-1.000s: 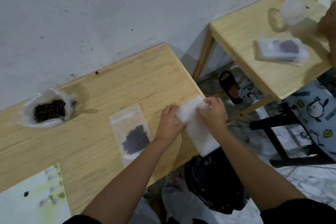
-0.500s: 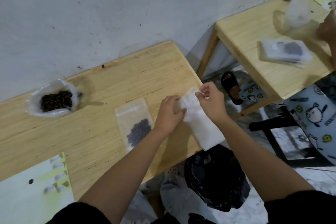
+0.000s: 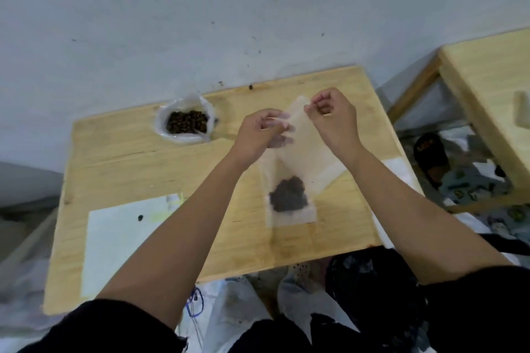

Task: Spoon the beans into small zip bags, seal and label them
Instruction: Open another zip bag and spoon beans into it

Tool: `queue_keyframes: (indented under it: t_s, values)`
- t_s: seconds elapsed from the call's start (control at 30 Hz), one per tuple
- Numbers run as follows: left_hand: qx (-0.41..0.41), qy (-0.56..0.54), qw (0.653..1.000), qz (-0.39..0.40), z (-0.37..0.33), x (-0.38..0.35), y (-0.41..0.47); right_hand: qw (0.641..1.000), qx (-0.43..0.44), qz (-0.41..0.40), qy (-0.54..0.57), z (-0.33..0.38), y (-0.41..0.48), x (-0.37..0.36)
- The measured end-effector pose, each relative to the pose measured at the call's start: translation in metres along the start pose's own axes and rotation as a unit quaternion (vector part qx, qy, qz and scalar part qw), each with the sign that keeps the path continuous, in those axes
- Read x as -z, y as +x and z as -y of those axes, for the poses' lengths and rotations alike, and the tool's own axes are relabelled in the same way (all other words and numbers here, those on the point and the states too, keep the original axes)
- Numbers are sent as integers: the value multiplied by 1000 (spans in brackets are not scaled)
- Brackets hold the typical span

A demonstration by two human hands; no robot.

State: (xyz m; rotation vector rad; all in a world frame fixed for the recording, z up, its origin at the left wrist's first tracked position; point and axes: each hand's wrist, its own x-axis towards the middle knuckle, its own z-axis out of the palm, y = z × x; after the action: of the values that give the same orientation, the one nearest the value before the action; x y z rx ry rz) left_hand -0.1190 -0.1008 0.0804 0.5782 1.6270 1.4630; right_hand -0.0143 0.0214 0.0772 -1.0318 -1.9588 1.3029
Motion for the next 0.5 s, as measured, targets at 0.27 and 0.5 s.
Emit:
queue_keyframes:
  t_s: [0.27, 0.5]
  values:
    - [-46, -103, 987, -118, -27, 67, -21, 997, 76, 19, -28, 60, 9, -72]
    - [-79, -153, 976, -132, -48, 102, -33, 995, 74, 65, 15, 101, 10, -105]
